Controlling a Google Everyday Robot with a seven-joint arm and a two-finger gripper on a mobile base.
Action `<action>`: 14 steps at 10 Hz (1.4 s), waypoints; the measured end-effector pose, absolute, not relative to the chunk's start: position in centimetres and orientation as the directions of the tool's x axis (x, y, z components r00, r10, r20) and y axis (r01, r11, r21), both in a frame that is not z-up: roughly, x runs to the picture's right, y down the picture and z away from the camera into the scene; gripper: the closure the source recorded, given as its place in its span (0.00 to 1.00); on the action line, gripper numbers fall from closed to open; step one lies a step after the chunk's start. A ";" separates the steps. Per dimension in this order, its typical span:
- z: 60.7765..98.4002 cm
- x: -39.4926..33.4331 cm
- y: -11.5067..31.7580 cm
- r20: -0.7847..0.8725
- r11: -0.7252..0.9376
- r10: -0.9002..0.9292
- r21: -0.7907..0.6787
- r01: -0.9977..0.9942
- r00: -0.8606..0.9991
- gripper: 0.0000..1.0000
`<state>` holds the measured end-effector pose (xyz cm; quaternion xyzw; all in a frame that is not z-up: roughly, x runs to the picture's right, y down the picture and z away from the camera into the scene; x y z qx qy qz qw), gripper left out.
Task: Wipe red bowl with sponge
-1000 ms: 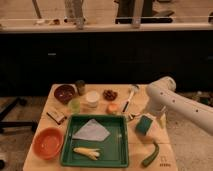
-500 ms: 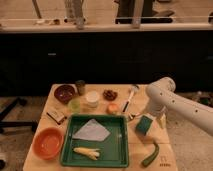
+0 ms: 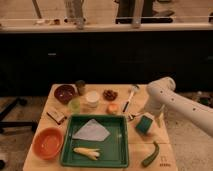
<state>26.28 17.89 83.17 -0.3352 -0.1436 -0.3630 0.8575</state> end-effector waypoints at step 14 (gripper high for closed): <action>85.1 23.6 23.2 0.532 0.535 -0.486 -0.446 0.717 0.693 0.30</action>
